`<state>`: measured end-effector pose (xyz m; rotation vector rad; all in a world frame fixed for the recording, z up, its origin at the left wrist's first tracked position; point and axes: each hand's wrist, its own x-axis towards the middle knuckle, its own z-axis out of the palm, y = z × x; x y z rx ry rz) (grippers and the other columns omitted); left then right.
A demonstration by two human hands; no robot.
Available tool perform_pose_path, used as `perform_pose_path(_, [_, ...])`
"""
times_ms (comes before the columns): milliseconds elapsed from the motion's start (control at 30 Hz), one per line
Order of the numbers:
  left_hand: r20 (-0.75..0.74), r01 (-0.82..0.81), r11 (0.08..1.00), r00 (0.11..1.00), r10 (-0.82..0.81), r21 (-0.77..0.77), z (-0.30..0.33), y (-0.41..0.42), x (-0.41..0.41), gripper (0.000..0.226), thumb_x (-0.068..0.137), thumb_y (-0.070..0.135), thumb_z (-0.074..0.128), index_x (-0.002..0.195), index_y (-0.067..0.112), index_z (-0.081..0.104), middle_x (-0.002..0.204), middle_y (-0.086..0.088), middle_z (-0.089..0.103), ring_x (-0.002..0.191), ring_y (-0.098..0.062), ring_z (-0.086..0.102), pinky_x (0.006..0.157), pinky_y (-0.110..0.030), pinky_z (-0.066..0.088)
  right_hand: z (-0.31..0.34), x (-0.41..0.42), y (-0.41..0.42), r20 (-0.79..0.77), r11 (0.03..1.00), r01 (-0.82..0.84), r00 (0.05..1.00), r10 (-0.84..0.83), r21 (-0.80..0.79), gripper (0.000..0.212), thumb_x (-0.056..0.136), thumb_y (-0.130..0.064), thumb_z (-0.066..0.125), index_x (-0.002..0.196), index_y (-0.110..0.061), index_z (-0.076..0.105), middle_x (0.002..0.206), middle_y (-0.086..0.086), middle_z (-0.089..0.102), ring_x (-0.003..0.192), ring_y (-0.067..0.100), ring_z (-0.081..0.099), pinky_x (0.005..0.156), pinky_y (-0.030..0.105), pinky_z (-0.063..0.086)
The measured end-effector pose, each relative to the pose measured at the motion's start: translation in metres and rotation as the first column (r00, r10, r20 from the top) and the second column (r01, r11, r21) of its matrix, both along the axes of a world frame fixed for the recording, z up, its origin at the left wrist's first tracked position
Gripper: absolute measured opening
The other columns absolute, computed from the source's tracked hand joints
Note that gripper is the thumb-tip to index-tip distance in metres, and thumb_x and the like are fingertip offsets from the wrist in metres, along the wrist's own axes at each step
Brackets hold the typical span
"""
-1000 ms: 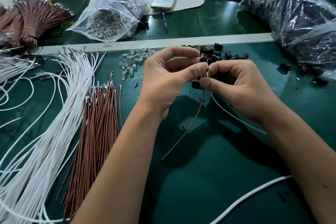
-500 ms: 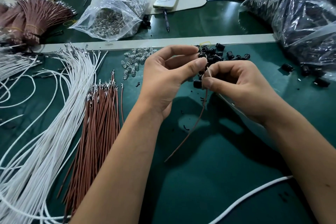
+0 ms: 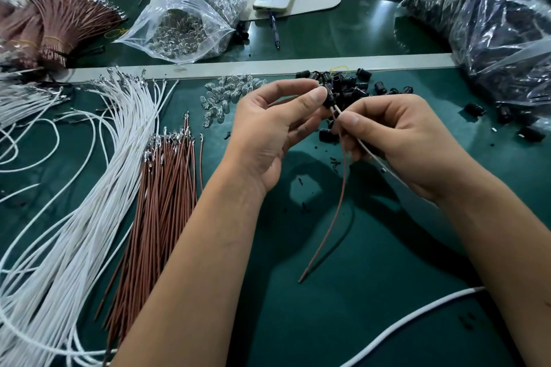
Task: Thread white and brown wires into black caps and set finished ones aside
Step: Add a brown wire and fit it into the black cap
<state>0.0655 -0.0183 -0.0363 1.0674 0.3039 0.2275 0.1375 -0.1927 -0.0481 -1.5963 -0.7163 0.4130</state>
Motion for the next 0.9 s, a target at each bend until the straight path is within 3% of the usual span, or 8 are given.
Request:
perform_pose_path(100, [-0.009,-0.019,0.999,1.000,0.020,0.029,-0.002,-0.001,0.001,0.012,0.080,0.002,0.077,0.090,0.008,0.073,0.085,-0.010,0.075,0.073,-0.020,0.074,0.066,-0.022,0.057,0.002,0.001,-0.002,0.142,0.991,0.115,0.984,-0.105,-0.062,0.003,0.096,-0.015,0.073,0.096,-0.013,0.070,0.071,0.001,0.073,0.061,0.015,0.065,0.060,0.029,0.053])
perform_pose_path(167, [-0.001,-0.048,0.997,0.999,0.048,0.057,-0.003,-0.003,0.002,0.014,0.081,-0.001,0.077,0.093,0.005,0.072,0.084,-0.010,0.075,0.073,-0.022,0.074,0.066,-0.022,0.057,0.000,-0.001,-0.001,0.322,0.964,0.251,0.923,-0.210,-0.089,0.018,0.092,-0.016,0.076,0.101,-0.013,0.061,0.074,0.001,0.074,0.063,0.021,0.068,0.063,0.038,0.056])
perform_pose_path(233, [0.019,-0.093,0.990,0.996,0.091,0.104,-0.005,-0.004,0.003,0.015,0.082,-0.002,0.077,0.094,0.004,0.072,0.082,-0.008,0.075,0.073,-0.022,0.074,0.068,-0.024,0.058,-0.001,-0.006,0.002,0.589,0.907,0.407,0.761,-0.271,-0.108,0.017,0.089,-0.015,0.078,0.097,-0.015,0.063,0.079,-0.004,0.070,0.074,0.022,0.065,0.071,0.040,0.053])
perform_pose_path(300, [0.042,-0.146,0.977,0.989,0.141,0.157,-0.006,-0.005,0.003,0.015,0.082,-0.002,0.078,0.095,0.003,0.072,0.082,-0.007,0.075,0.073,-0.021,0.074,0.070,-0.025,0.058,-0.001,-0.011,0.006,0.744,0.853,0.511,0.609,-0.275,-0.102,0.009,0.087,-0.014,0.079,0.093,-0.015,0.072,0.085,0.000,0.064,0.084,0.023,0.058,0.078,0.035,0.047])
perform_pose_path(500, [0.124,-0.237,0.946,0.969,0.214,0.223,-0.007,-0.009,0.004,0.017,0.082,-0.002,0.078,0.097,0.002,0.072,0.084,-0.011,0.075,0.074,-0.020,0.072,0.070,-0.024,0.056,0.000,-0.022,0.014,0.732,0.858,0.508,0.612,-0.300,-0.072,0.008,0.094,-0.018,0.075,0.096,-0.010,0.077,0.083,0.000,0.074,0.073,0.013,0.064,0.072,0.024,0.047])
perform_pose_path(667, [0.215,-0.257,0.916,0.957,0.196,0.308,-0.007,-0.013,0.005,0.020,0.079,-0.002,0.081,0.096,0.005,0.072,0.085,-0.010,0.075,0.079,-0.022,0.071,0.081,-0.037,0.060,0.002,-0.026,0.014,0.646,0.835,0.550,0.633,-0.427,0.013,0.017,0.088,-0.021,0.082,0.090,-0.011,0.070,0.076,-0.008,0.072,0.069,0.008,0.066,0.067,0.015,0.049])
perform_pose_path(767, [0.274,-0.235,0.912,0.951,0.144,0.337,-0.007,-0.015,0.004,0.022,0.079,-0.007,0.079,0.095,0.005,0.071,0.082,-0.006,0.072,0.071,-0.014,0.067,0.073,-0.028,0.057,0.003,-0.027,0.014,0.636,0.838,0.545,0.633,-0.442,0.041,0.009,0.089,-0.019,0.081,0.085,-0.012,0.076,0.075,-0.008,0.073,0.066,0.007,0.067,0.067,0.020,0.051])
perform_pose_path(900, [0.320,-0.214,0.900,0.943,0.089,0.381,-0.007,-0.015,0.004,0.024,0.078,-0.009,0.076,0.097,0.005,0.069,0.084,-0.006,0.069,0.070,-0.012,0.066,0.071,-0.024,0.053,0.002,-0.026,0.014,0.659,0.846,0.530,0.619,-0.428,0.052,0.006,0.091,-0.015,0.078,0.094,-0.012,0.082,0.088,-0.006,0.078,0.078,0.005,0.070,0.074,0.018,0.051])
